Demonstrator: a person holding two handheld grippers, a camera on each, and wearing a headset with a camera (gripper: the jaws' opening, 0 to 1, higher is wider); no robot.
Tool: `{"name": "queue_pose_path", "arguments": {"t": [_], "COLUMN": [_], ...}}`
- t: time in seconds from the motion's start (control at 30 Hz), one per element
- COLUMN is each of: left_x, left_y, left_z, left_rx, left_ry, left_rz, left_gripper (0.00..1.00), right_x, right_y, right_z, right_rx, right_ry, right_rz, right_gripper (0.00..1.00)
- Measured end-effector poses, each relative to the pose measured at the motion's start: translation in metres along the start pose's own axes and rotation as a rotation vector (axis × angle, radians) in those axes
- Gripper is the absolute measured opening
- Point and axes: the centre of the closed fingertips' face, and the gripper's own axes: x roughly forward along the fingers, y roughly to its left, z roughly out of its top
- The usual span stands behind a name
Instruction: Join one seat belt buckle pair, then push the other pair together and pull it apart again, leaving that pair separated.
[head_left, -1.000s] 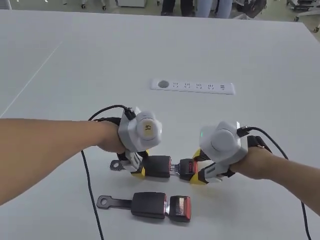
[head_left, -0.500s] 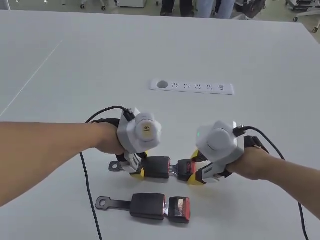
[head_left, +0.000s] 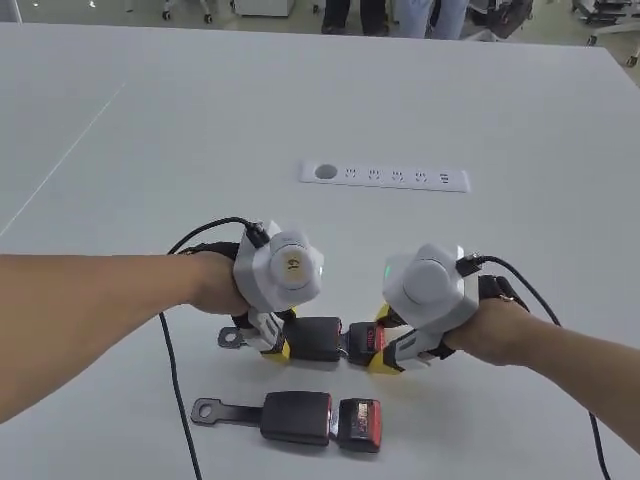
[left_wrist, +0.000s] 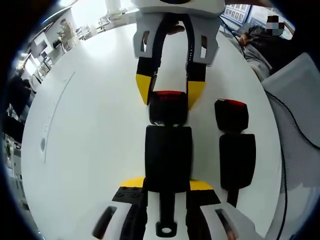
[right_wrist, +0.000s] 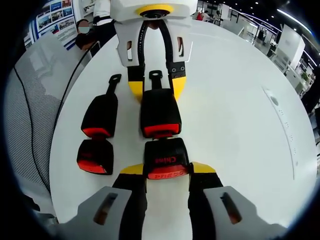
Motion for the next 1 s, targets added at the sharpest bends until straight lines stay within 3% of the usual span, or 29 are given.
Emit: {"name": "queue_pose_path", "arguments": {"t": [0.4, 1.0], "left_x": [0.0001, -0.0001], "left_y": [-0.0002, -0.0005], "left_z": [0.0002, 0.0003], "left_rx": [-0.013, -0.006], "left_ry": [-0.025, -0.029], "left_rz": [0.006, 0.0], "left_gripper": [0.28, 0.29], "right_x": [0.0, -0.0001], "right_y": [0.001, 0.0029], "right_z": [0.001, 0.0007], "right_rx": [0.008, -0.01], "right_ry": [0.008, 0.013], "right_rz": [-0.007, 0.001], "right_gripper": [0.28, 0.28]}}
